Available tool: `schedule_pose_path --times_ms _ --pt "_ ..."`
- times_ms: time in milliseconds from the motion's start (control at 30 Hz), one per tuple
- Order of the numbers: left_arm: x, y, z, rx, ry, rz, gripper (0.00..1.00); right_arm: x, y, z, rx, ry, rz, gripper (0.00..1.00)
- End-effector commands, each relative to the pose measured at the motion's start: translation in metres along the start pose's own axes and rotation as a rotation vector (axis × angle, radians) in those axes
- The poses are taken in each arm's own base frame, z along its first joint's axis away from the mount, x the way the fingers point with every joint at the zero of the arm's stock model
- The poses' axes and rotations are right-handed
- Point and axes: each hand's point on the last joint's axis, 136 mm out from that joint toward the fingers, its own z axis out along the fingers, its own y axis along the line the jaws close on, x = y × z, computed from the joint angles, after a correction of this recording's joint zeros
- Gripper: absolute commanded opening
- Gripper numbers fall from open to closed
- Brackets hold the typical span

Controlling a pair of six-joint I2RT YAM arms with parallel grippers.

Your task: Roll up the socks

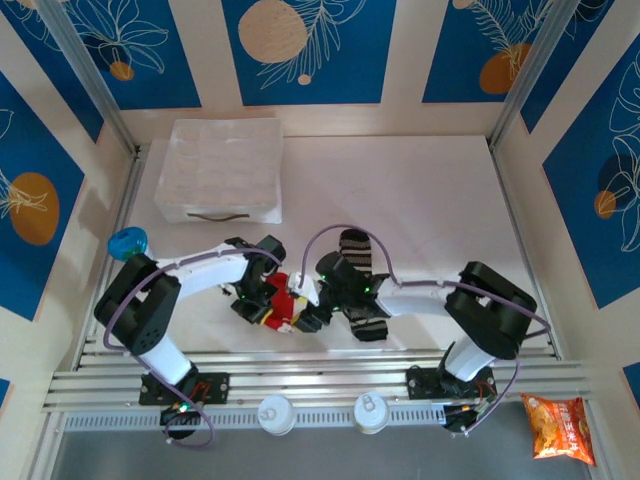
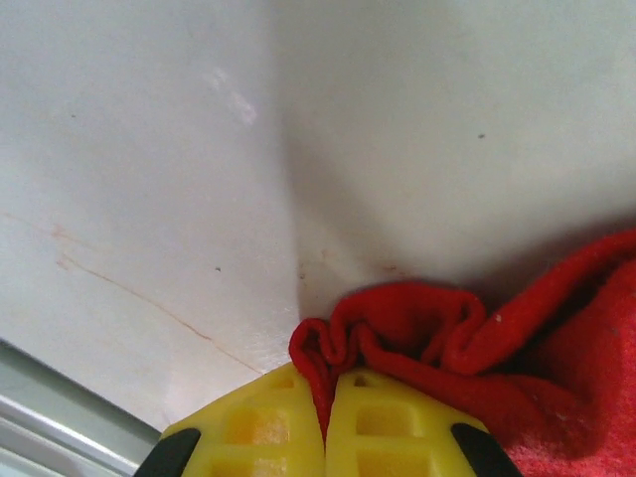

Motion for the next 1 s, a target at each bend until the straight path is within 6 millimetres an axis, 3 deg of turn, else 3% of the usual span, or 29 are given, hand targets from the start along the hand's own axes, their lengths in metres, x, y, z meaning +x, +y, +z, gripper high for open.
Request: schedule_pose_path --times_ms 0,200,367,533,767,967 --pt "-0.017 0.027 0.009 -0.143 -0.024 -0.104 0.00 -0.008 -0.001 -0.006 0.134 -0.006 -0.175 0.63" --pt "-0.031 0.020 0.012 -0.148 0.016 -0.123 0.00 -0.005 0.022 0.014 0.208 0.059 -0.414 0.62" --pt "-0.038 0.021 0.014 -0.166 0.022 -0.101 0.00 -0.006 0.028 0.035 0.220 0.086 -0.532 0.60" --pt "-0.040 0.022 0.017 -0.170 0.035 -0.087 0.00 -0.008 0.015 0.051 0.299 0.111 -0.589 0.57" --pt "-0.042 0.017 0.015 -0.159 0.036 -0.073 0.00 -0.011 0.014 0.055 0.297 0.106 -0.583 0.54" --pt "-0.043 0.015 0.014 -0.150 0.040 -0.063 0.00 -0.003 0.013 0.064 0.289 0.136 -0.566 0.44"
